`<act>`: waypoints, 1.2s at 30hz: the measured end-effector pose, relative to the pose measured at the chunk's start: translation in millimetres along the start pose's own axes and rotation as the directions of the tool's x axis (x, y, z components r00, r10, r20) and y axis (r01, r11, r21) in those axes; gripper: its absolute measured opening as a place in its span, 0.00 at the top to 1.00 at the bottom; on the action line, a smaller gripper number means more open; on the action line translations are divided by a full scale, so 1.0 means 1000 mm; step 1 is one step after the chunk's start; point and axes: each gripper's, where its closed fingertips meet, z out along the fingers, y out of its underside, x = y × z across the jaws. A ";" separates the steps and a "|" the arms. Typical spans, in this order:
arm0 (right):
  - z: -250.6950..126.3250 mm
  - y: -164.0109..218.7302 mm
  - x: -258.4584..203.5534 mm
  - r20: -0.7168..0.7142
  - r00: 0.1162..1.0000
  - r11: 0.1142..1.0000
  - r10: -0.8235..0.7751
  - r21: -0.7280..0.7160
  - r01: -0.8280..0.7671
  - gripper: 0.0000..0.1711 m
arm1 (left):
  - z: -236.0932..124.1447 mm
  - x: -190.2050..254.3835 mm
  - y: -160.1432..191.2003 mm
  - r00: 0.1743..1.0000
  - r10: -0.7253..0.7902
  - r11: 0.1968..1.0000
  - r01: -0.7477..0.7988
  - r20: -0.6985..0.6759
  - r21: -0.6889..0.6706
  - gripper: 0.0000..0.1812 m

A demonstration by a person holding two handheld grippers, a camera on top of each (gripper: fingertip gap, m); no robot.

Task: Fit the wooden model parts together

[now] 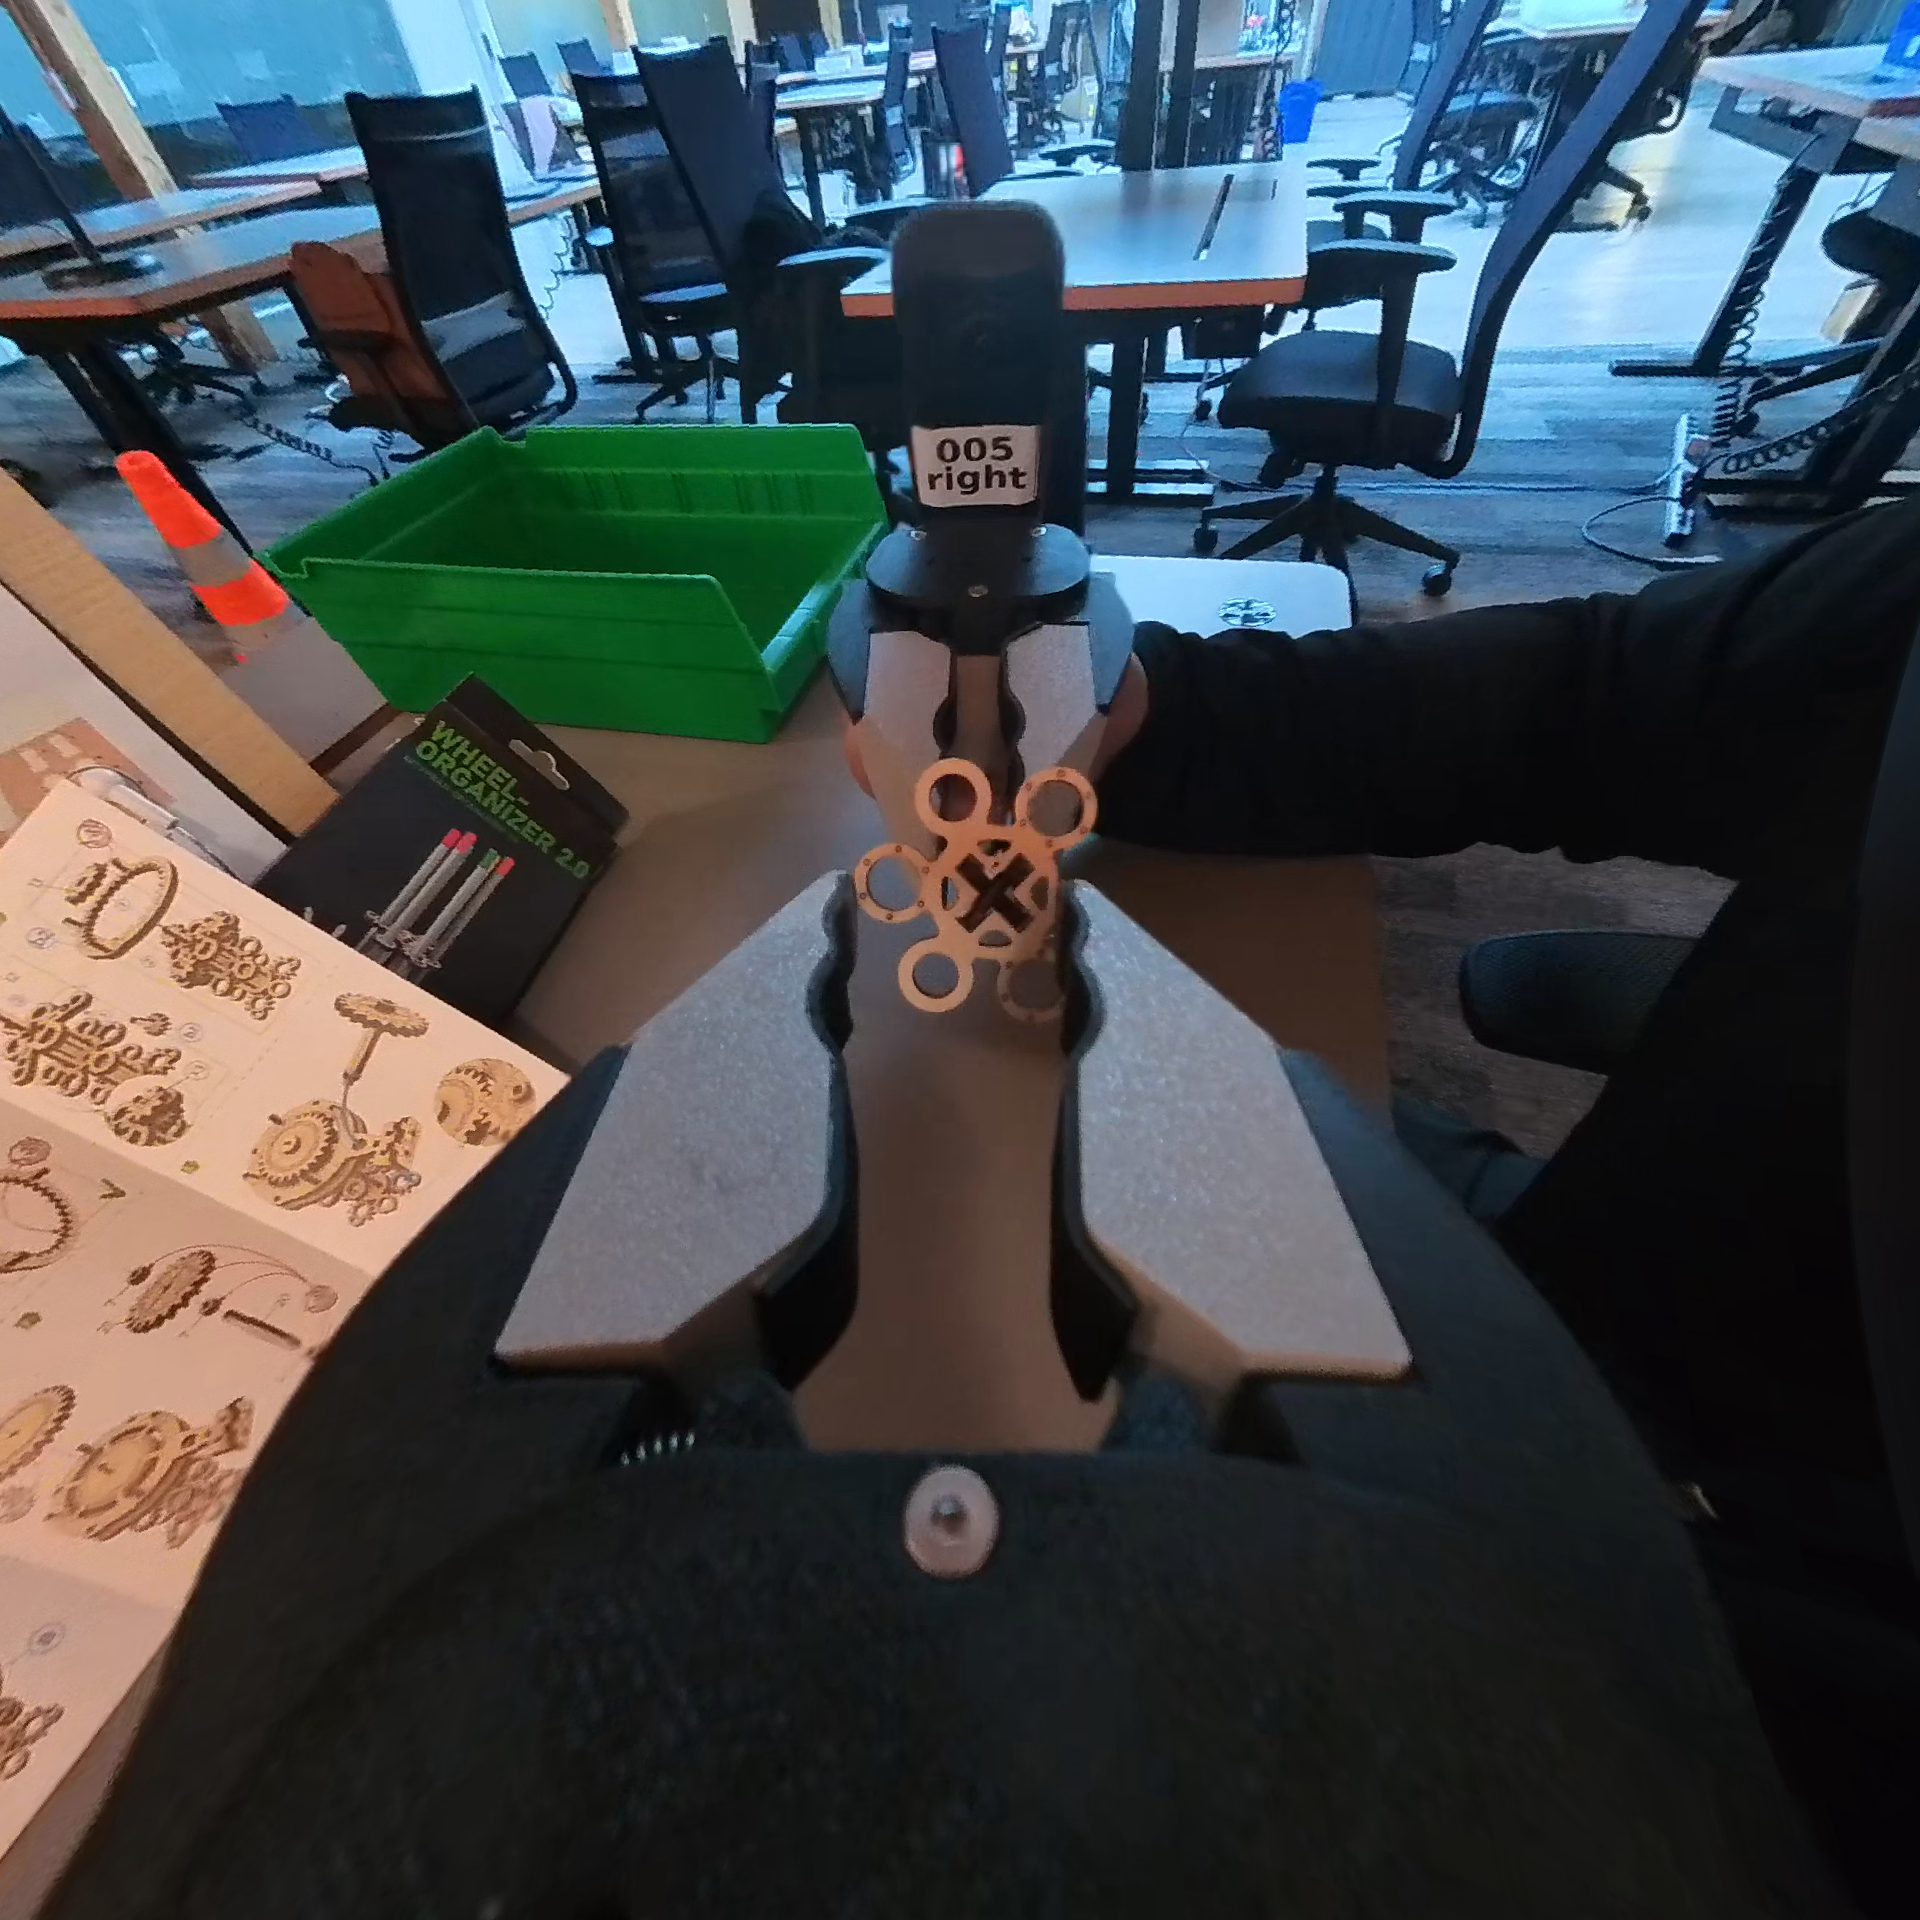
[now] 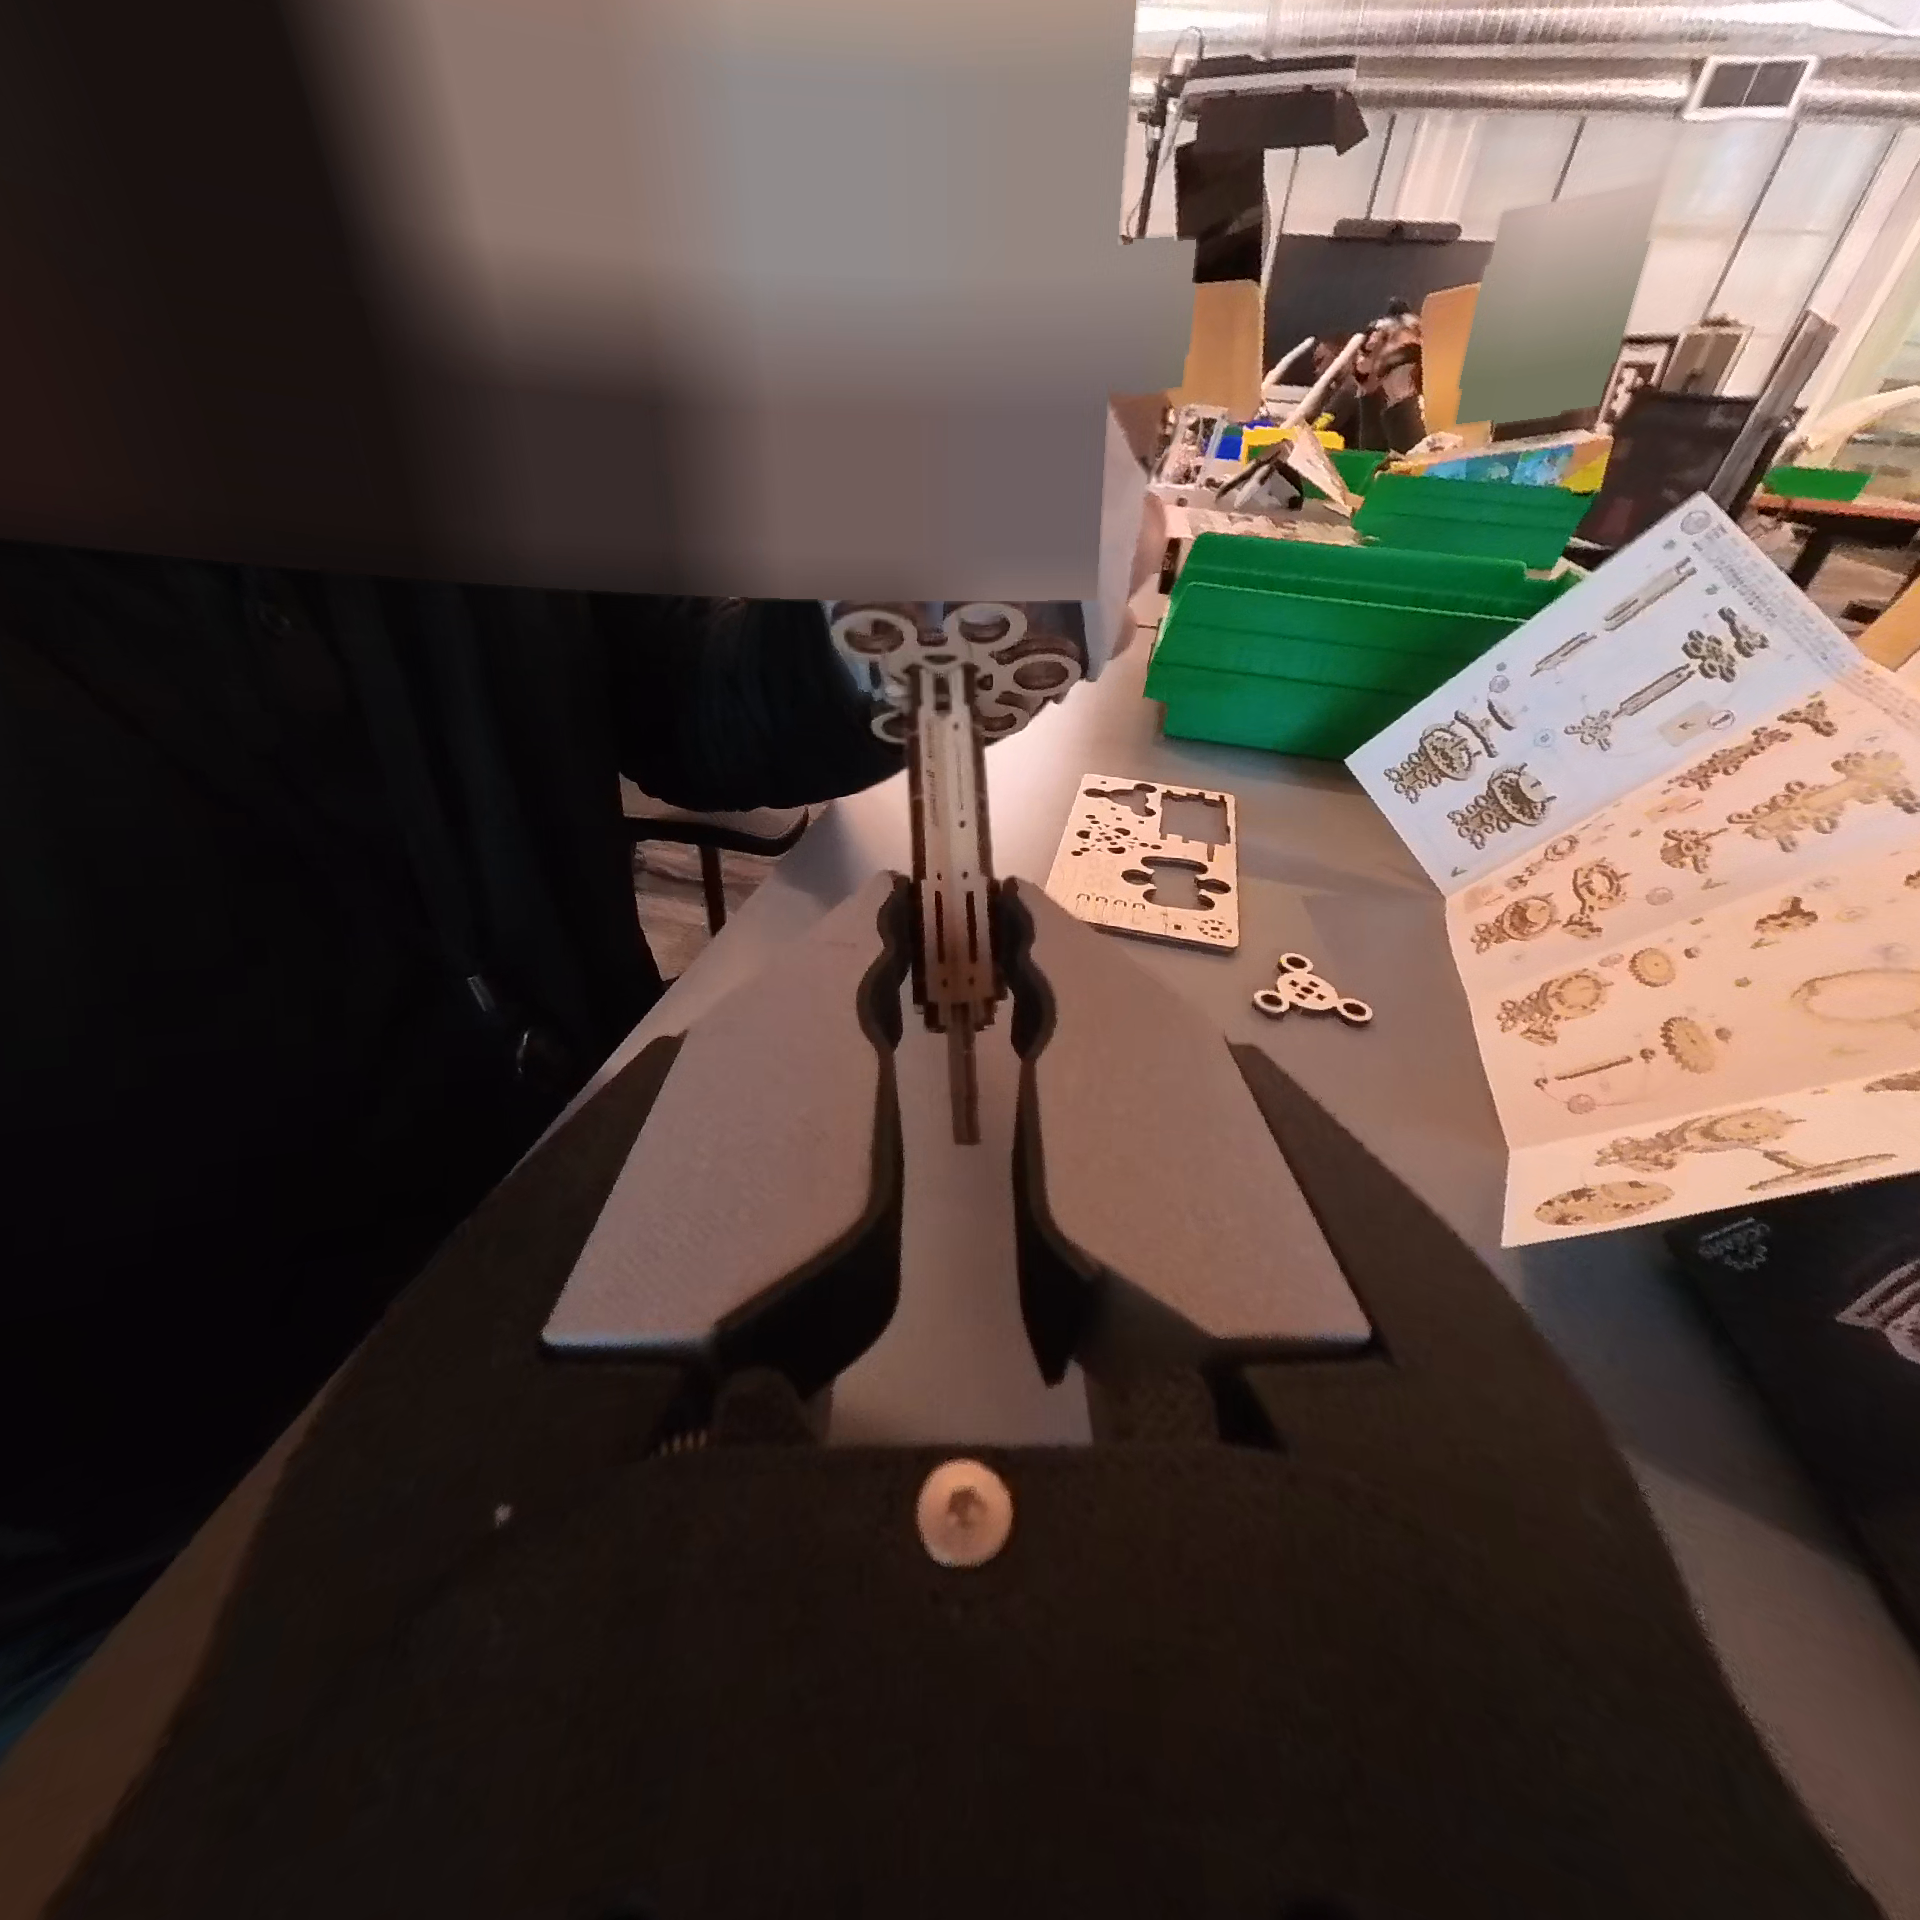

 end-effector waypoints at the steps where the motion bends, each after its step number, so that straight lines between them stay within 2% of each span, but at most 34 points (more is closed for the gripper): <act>1: 0.000 0.001 0.000 0.002 1.000 1.000 0.008 -0.005 -0.008 0.92 | 0.000 0.000 0.000 1.000 0.003 1.000 -0.003 0.007 -0.001 0.80; 13: -0.003 -0.007 -0.003 0.015 1.000 0.999 -0.011 0.043 0.011 0.92 | 0.000 0.002 -0.003 0.999 -0.036 0.999 0.037 -0.027 0.032 0.80; 21: -0.002 -0.012 0.001 0.001 1.000 0.995 0.011 0.095 -0.011 0.92 | -0.002 -0.005 -0.011 0.993 -0.117 0.983 0.118 -0.016 0.142 0.80; 27: -0.003 -0.011 0.003 0.002 0.999 0.995 0.039 0.086 -0.039 0.92 | -0.002 -0.004 -0.007 0.996 -0.088 0.991 0.087 0.000 0.099 0.80; 36: -0.001 -0.008 0.002 -0.008 1.000 0.998 0.015 0.064 -0.014 0.93 | -0.001 -0.005 -0.008 0.994 -0.112 0.987 0.111 0.007 0.119 0.80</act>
